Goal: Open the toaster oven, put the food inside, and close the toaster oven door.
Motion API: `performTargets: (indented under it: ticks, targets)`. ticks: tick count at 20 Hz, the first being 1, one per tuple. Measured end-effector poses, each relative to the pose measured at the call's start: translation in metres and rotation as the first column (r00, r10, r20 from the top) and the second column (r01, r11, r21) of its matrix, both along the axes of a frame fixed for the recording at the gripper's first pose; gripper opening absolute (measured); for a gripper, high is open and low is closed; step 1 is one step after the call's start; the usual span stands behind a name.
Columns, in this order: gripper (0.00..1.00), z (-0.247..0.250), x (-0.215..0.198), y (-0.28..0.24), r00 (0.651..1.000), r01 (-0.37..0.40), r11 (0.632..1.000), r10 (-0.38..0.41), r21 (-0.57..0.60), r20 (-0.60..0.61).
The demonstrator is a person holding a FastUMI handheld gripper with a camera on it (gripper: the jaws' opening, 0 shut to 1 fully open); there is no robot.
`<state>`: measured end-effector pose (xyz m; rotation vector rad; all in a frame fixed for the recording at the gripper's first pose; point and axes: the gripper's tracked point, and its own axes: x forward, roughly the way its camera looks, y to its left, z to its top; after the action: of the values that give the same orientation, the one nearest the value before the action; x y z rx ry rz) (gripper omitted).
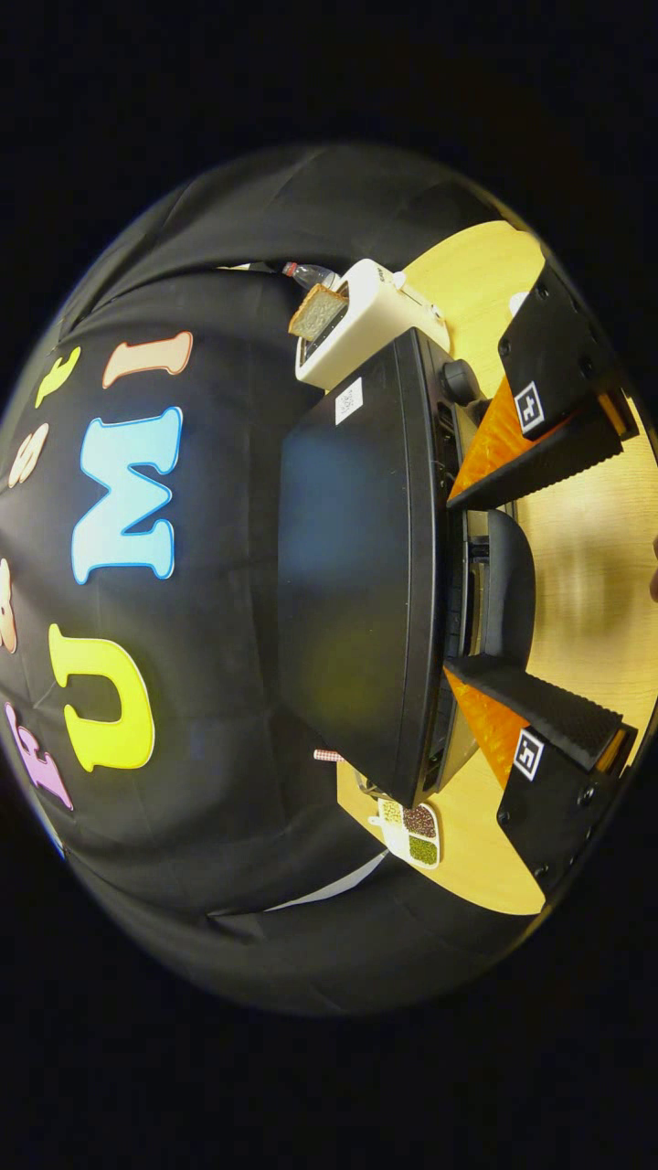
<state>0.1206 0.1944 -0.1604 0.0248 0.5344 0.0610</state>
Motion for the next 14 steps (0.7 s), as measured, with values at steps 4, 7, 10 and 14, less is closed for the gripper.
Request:
performTargets:
  ticks: [4,7,10,14]
  targets:
    - [1.00,-0.004,-0.013,0.000,1.000,0.005,1.000,-0.005,-0.003,-0.006]
    - [1.00,-0.008,-0.022,0.000,1.000,0.010,1.000,-0.010,-0.006,-0.023]
    - [1.00,-0.009,-0.025,-0.001,0.999,0.017,1.000,-0.017,0.007,-0.031]
    - [1.00,-0.012,-0.031,-0.001,0.999,0.016,1.000,-0.016,0.001,-0.050]
